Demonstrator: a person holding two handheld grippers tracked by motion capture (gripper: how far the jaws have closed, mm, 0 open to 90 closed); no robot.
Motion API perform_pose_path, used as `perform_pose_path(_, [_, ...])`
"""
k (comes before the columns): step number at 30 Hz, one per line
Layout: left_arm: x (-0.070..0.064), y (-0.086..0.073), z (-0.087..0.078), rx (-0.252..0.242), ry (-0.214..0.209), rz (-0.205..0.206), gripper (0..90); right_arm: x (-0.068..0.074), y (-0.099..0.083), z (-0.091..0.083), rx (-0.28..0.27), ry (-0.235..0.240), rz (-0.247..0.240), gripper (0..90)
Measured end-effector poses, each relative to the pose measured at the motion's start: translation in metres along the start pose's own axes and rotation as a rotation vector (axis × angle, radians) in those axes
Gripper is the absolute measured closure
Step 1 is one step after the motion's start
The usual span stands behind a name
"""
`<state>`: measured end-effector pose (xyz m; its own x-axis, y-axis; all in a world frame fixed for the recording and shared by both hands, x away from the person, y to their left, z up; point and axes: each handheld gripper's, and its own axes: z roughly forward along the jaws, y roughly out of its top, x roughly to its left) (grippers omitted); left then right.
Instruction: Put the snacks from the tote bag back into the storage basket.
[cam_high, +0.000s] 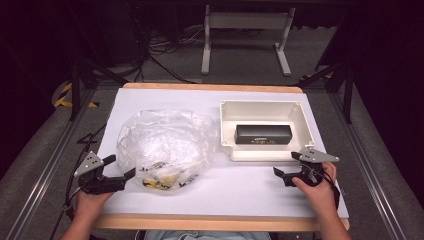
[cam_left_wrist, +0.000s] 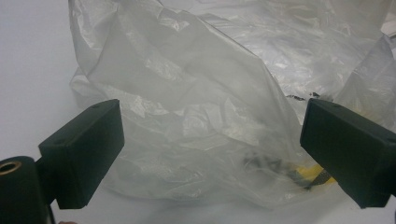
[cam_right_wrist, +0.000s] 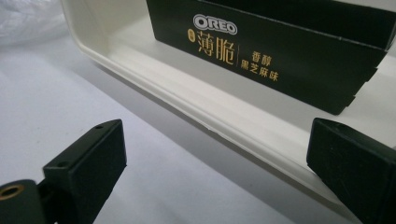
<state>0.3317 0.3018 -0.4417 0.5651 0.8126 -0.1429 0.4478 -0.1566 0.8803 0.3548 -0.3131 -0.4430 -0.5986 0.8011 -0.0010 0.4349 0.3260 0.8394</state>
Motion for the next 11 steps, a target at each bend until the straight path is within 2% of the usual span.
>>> perform_pose_path(2, [0.0, 0.0, 0.0001, 0.0, 0.0, -0.001, 7.1, 0.0007, 0.0004, 0.0012, 0.011, -0.004, -0.002, 3.1])
perform_pose_path(3, [0.0001, -0.0001, 0.0, 0.003, 0.0, 0.0, 7.1, 0.004, 0.0013, 0.0034, 0.032, -0.028, -0.027, 2.1])
perform_pose_path(5, [0.0001, -0.0002, 0.0, 0.003, 0.0, 0.0, 7.1, 0.0063, 0.0016, 0.0048, 0.045, -0.042, -0.045, 1.7])
perform_pose_path(11, [-0.0003, -0.0003, 0.0004, -0.001, -0.003, 0.0, 7.1, 0.0067, 0.0016, 0.0052, 0.049, -0.04, -0.051, 0.9])
